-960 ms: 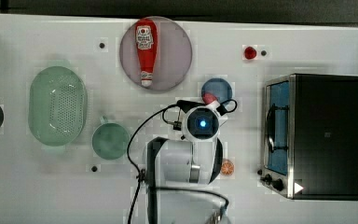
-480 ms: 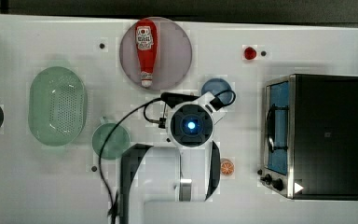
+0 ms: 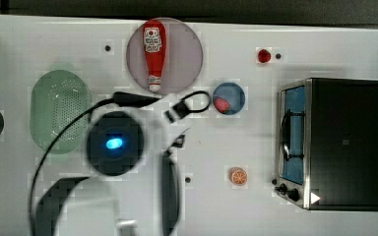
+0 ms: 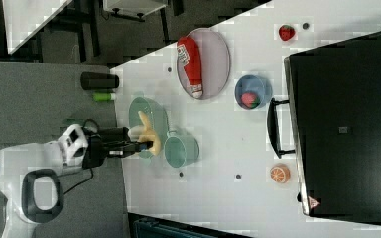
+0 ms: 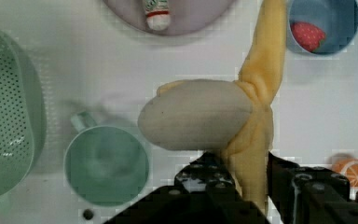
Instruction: Pick Banana and place it in mug.
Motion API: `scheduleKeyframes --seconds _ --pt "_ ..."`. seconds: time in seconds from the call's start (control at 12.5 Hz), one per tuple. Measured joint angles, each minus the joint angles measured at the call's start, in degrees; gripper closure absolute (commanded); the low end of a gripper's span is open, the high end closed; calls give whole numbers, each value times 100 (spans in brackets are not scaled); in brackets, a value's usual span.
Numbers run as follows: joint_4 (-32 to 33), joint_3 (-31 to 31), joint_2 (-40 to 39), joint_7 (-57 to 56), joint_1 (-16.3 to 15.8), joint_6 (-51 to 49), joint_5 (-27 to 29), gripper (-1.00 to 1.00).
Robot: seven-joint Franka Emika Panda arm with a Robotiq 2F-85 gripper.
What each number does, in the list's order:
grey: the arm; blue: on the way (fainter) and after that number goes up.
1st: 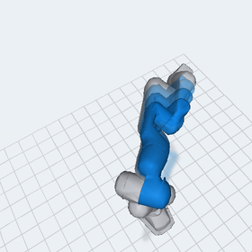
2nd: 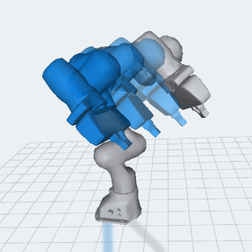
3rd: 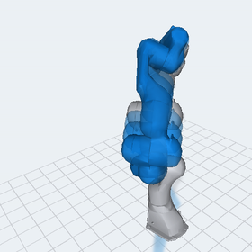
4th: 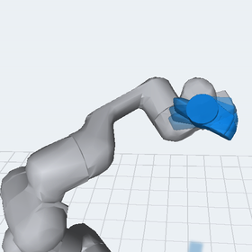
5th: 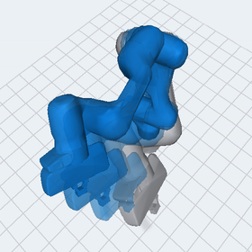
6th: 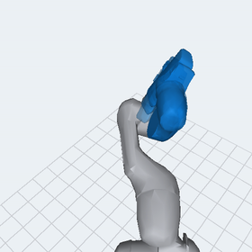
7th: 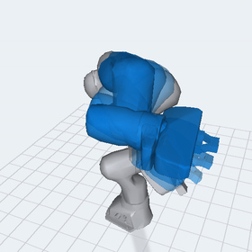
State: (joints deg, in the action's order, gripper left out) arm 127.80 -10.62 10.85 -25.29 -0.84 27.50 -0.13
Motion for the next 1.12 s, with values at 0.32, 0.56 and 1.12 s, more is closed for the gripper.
scheduleKeyframes --seconds 0.32,0.56,1.12 --pt "45 -753 17 1216 -4 -151 303 40" --pt "78 -1164 -239 2043 -36 -143 562 40" --pt "582 -1290 -1721 2737 -117 1463 513 -32"
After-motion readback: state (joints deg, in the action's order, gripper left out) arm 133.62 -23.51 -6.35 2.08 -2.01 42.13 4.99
